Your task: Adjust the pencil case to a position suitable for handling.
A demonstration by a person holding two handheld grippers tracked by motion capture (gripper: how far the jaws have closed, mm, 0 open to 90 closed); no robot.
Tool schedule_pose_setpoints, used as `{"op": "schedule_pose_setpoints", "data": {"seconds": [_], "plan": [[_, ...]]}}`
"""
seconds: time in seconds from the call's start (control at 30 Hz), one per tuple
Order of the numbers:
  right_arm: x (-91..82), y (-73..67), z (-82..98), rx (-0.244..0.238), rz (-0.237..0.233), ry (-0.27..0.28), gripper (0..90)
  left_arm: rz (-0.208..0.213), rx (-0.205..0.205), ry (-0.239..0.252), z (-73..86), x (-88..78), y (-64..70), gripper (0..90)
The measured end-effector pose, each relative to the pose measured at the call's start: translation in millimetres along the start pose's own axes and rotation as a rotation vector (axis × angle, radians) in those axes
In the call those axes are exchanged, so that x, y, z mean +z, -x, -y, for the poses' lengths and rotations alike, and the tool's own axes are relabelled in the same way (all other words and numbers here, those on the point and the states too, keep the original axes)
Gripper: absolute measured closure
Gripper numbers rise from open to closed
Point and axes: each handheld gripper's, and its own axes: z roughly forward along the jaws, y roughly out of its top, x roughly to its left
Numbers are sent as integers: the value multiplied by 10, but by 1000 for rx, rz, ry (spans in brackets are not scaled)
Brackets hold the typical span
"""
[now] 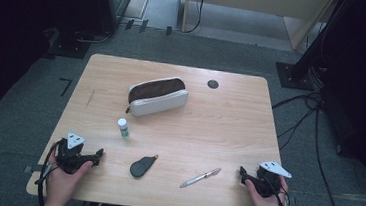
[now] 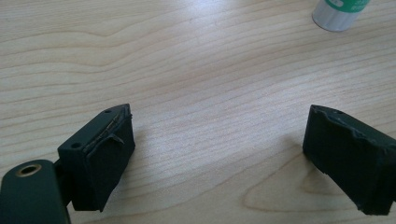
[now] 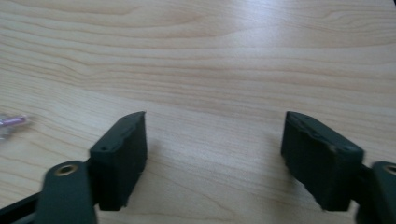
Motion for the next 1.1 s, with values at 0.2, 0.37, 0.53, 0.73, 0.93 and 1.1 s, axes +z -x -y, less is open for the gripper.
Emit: {"op": "schedule_pose_setpoints", "data": {"seconds": [0.2,0.37,0.53,0.73,0.93,1.1], "plan": [[-44,-177,-305,-86,-71,90,319,-2,2,-2,0,-2,-2,90],[1,-435,-765,-195,-171,157,356,-1,0,-1,0,0,0,90],[222,-732,-1199,-299,-283,162,336,-1,0,0,0,0,1,91],[554,-1070,-1547,-368,-364,121,346,4,6,-1,0,-1,3,92],[888,-1287,-1746,-431,-407,99,322,4,8,0,1,0,3,92],[1118,-1412,-1868,-484,-391,117,320,4,7,0,0,0,3,92]]}}
